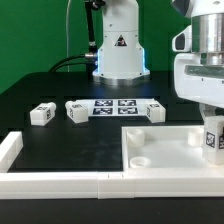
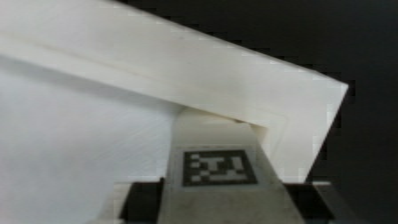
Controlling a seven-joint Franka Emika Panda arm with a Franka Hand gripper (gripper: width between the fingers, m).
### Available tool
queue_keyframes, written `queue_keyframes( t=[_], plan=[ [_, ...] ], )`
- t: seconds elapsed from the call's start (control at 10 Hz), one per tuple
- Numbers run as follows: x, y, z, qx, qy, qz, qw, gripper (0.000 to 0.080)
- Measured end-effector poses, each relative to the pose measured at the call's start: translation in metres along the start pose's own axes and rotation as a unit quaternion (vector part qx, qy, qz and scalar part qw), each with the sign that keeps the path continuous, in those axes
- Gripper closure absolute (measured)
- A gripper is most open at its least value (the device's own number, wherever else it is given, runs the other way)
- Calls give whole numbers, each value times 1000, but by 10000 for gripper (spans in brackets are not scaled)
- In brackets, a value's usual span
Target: Assemble one leg
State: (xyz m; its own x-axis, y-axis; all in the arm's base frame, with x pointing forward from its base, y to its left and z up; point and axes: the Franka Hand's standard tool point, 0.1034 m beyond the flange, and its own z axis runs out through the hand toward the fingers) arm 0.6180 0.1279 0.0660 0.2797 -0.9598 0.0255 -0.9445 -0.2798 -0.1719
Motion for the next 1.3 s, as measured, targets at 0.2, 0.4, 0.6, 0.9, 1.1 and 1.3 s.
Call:
queue_keyframes(
  t=[0.2,0.4,0.6,0.9,1.1,1.3],
  plan=[
    [0,0,0,1,-2,6,1000,506],
    [0,-1,0,1,-2,-34,999,338],
    [0,-2,-1,2,0,-185,983,162],
    [0,-3,-2,-1,2,-387,922,151],
    [2,-4,-3,-5,3,-496,869,151],
    [8,-5,-3,-9,4,-568,823,151]
  ],
)
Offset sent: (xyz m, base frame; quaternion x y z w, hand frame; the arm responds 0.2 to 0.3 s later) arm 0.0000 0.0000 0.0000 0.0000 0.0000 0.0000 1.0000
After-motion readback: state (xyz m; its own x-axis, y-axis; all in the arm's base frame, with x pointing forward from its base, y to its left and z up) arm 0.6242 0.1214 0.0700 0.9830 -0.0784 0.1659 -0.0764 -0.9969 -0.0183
